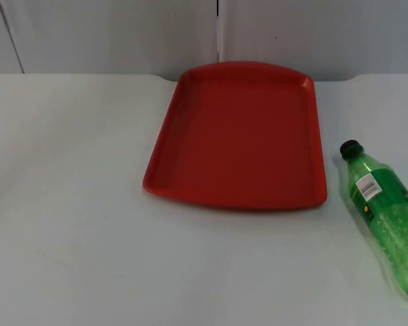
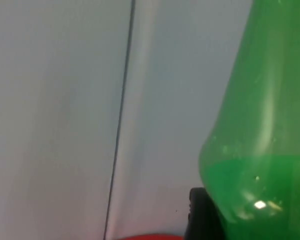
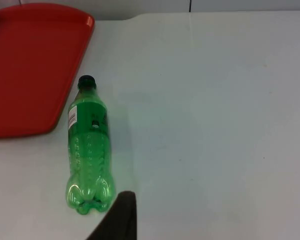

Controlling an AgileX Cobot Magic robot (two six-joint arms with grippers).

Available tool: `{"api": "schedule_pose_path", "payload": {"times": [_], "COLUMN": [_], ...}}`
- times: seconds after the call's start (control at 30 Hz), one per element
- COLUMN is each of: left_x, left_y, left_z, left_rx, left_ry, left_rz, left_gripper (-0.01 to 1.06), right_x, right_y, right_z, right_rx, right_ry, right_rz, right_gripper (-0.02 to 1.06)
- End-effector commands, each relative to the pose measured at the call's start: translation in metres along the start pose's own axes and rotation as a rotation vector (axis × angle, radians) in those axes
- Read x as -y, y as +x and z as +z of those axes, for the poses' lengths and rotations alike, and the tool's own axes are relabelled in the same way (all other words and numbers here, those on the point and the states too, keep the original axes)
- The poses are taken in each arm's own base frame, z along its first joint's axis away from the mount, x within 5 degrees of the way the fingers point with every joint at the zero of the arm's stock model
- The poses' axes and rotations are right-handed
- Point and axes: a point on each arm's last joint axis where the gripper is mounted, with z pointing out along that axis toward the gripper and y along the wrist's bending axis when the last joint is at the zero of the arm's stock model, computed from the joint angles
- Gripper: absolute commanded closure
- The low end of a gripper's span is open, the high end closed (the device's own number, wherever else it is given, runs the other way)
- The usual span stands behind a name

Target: Place the bottle upright on the tray.

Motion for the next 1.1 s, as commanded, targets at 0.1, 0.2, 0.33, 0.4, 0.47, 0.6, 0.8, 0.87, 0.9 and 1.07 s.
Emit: {"api": "schedule_pose_path", "payload": {"times": [0.1,0.2,0.33,0.4,0.47,0.6,0.8,0.87,0.9,1.07], "left_x": [0.002,0.001,0.003,0.004,0.004,0.004,0.005,0.005,0.006,0.000], "left_y": [-0.017,-0.018,-0.025,-0.032,-0.040,-0.052,-0.075,-0.076,-0.073,-0.032], "left_z": [-0.015,-0.017,-0.024,-0.033,-0.043,-0.061,-0.100,-0.105,-0.111,-0.130], "left_rx": [0.064,0.058,0.077,0.085,0.099,0.107,0.154,0.163,0.187,0.369], "left_ry": [-0.024,-0.029,-0.024,-0.024,-0.030,-0.049,-0.057,-0.050,-0.030,0.127], "left_rz": [0.048,0.043,0.041,0.020,0.029,0.043,0.040,0.039,0.045,0.123], "left_gripper": [1.05,1.05,1.05,1.05,1.05,1.05,1.05,1.05,1.05,1.05], "right_x": [0.000,0.000,0.000,0.000,0.000,0.000,0.000,0.000,0.000,0.000], "right_y": [0.000,0.000,0.000,0.000,0.000,0.000,0.000,0.000,0.000,0.000], "right_z": [0.000,0.000,0.000,0.000,0.000,0.000,0.000,0.000,0.000,0.000], "right_rx": [0.010,0.010,0.010,0.010,0.010,0.010,0.010,0.010,0.010,0.010], "right_ry": [0.003,0.003,0.003,0.003,0.003,0.003,0.003,0.003,0.003,0.003], "right_rz": [0.001,0.001,0.001,0.001,0.001,0.001,0.001,0.001,0.001,0.001], "right_gripper": [-0.01,-0.01,-0.01,-0.01,-0.01,-0.01,-0.01,-0.01,-0.01,-0.01]}}
